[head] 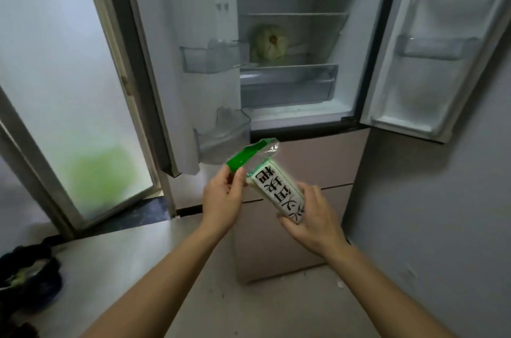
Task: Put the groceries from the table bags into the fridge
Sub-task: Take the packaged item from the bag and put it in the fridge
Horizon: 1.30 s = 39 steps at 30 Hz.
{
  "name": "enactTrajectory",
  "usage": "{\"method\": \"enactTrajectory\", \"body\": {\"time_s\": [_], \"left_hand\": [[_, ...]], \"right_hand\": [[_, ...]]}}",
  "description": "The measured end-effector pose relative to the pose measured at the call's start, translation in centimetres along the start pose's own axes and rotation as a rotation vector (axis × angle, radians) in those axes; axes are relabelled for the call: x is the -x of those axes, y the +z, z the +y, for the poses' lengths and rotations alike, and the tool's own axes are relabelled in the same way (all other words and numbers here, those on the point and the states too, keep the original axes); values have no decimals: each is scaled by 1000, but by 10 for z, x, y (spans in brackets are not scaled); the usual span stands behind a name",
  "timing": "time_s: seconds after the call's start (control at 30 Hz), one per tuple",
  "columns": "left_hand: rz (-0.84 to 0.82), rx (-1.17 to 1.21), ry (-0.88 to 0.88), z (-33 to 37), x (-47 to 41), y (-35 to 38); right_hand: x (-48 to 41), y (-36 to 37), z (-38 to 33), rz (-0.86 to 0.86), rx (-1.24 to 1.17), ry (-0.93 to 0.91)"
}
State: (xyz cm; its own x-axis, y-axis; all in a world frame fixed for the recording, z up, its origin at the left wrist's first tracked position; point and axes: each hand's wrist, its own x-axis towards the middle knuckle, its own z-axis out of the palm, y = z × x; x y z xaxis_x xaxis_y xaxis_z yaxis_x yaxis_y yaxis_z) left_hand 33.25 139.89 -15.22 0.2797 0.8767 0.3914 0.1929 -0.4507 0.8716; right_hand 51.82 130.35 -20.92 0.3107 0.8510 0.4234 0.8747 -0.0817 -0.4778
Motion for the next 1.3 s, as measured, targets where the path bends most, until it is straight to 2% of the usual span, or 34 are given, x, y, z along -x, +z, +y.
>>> {"method": "enactTrajectory", "body": {"time_s": [0.2, 0.4, 0.67, 0.8, 1.03, 1.2, 1.3], "left_hand": [[-73, -54, 159, 33, -137, 63], [-118, -113, 303, 66, -248, 131], [20, -579, 516, 83, -382, 205], [145, -802, 595, 100, -455, 228], [249, -1057, 480, 133, -562, 234], [324, -1185, 474, 157, -627, 222], [308, -1219, 454, 168, -664, 210]], "right_hand": [[-109, -44, 48, 190, 16, 12], [-218, -79, 100, 371, 4, -60], [-390, -114, 168, 520, -226, -12], [-486, -150, 187, 557, -259, -96], [-627, -196, 172, 629, -155, -215], [-696, -204, 152, 555, -172, -234], [-726, -212, 138, 544, -152, -207]]}}
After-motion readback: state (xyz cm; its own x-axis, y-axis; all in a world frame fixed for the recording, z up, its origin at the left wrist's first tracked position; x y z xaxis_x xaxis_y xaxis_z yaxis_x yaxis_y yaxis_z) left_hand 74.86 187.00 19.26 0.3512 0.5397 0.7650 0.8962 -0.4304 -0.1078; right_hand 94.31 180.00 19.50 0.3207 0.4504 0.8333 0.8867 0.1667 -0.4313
